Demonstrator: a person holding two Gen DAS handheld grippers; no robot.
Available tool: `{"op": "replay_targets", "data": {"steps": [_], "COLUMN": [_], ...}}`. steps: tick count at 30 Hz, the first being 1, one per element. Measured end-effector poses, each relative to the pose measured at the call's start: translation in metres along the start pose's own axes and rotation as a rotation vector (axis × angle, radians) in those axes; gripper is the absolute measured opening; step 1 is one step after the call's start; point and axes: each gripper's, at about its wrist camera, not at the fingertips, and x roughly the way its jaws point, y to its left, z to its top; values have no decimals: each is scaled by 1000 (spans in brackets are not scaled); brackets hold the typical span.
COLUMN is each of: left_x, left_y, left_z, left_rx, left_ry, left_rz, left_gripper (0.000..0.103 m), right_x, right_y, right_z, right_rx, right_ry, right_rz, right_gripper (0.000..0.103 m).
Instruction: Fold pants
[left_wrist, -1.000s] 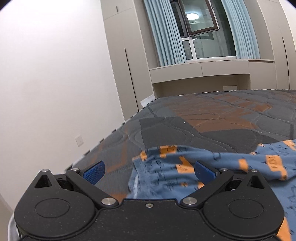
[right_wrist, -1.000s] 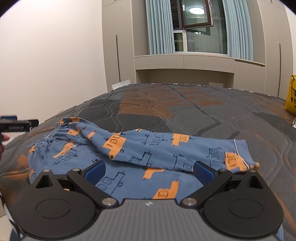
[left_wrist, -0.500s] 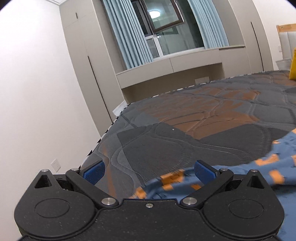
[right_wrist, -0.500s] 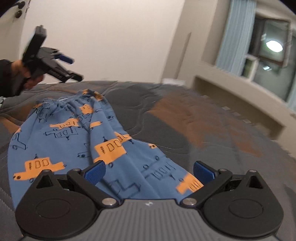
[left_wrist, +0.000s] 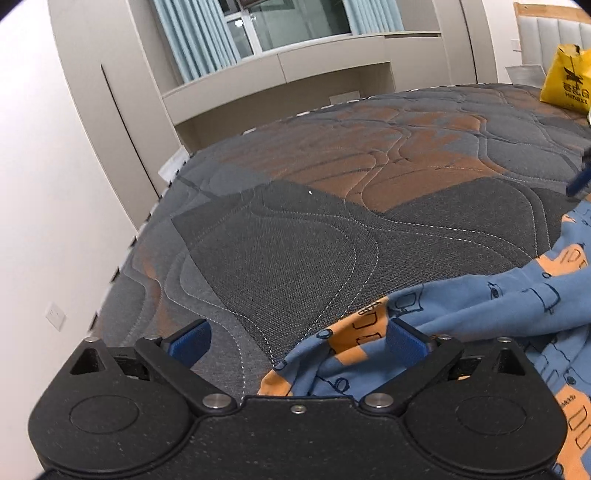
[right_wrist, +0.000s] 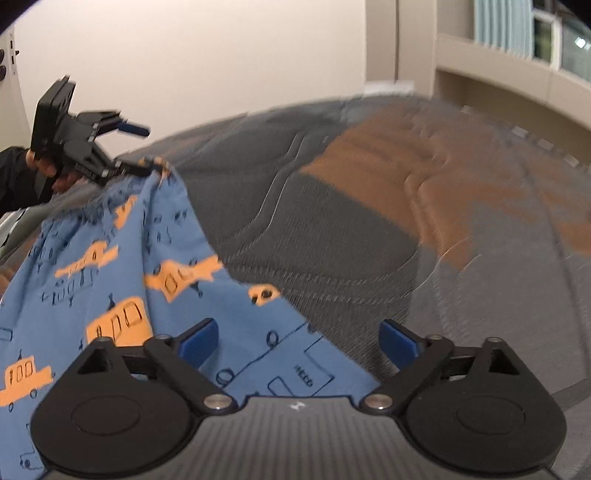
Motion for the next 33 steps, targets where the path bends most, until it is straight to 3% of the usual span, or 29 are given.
{"op": "replay_targets", "data": {"steps": [4, 6, 8, 11, 13, 17, 25, 28, 33], "left_x": [7, 8, 8, 12, 11, -2, -26, -9, 33], "left_y": [1, -3, -8, -14, -17, -21, -16, -18, -22], "left_z": [3, 4, 5, 6, 6, 9, 35, 41, 34], "left_rx": [-6, 8, 12, -13, -30, -52, -98, -116, -127], "left_ry": [9, 12, 22, 60, 59, -5, -158, -131, -28], "left_rz": [-45, -62, -63, -41, -28, 6, 124, 143, 147], "left_gripper": [73, 53, 23, 5, 1, 0, 0, 0, 0], "right_x": [7, 5, 4, 2, -1, -4, -12, -4, 40], "right_y": [6, 13, 21, 30, 33, 36, 42, 34, 4], "right_z": [1, 1, 0, -2, -1, 2, 35, 57, 76], "right_rx": [-16, -36, -56, -82, -80, -61, -156, -209, -176], "right_ry": [14, 6, 7, 1, -4, -3, -61, -90, -23], "right_rz": [22, 9, 1, -7, -23, -75, -313, -424, -456], "right_gripper": [80, 77, 71, 52, 23, 4, 2, 2, 2]}}
